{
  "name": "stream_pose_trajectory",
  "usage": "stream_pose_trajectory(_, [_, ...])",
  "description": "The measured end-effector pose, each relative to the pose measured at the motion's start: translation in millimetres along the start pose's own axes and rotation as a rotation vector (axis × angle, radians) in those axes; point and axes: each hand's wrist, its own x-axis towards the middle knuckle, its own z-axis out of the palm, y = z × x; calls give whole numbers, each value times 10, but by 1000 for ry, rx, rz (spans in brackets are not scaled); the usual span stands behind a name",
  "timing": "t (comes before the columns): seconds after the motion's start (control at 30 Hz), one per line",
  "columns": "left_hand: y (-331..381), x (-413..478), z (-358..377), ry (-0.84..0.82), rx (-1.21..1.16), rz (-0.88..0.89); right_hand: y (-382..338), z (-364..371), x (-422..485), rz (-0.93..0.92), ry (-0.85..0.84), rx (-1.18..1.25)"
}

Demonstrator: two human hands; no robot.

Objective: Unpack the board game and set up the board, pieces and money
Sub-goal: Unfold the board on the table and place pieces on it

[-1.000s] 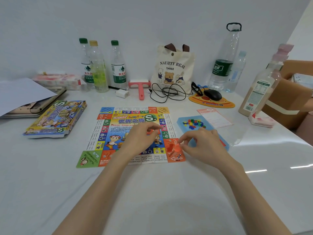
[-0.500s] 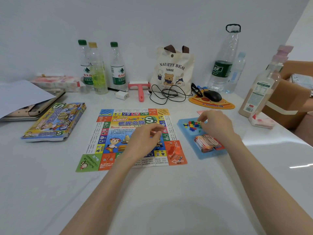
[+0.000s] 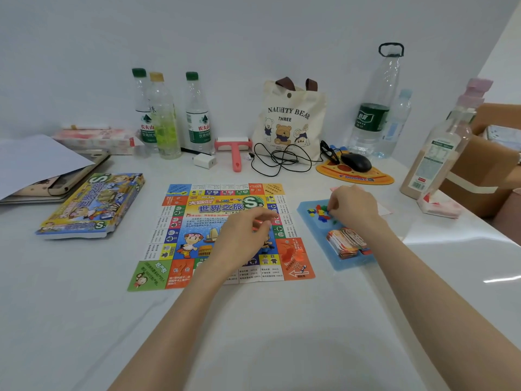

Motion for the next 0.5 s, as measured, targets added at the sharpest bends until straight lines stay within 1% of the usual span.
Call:
stream_pose_trajectory(0.1, [-1,3,-6,-1,-8,0,33,15,-5,14,-1,82])
stream_pose_trajectory(0.17, [-1,3,-8,-5,-22,-1,59,-5,-6,34,-22,249])
stream_pose_trajectory(0.23, [-3,8,-13,-1,-55,-3,97,-34,-14,52,-38,469])
stream_pose_trajectory(0.3, [1,11,-29,12,-92,-12,136,-54,-47,59,-51,616])
stream_pose_trajectory(0.5, [-10,21,-63,50,-156,-23,180,-94,-148,116,-110,826])
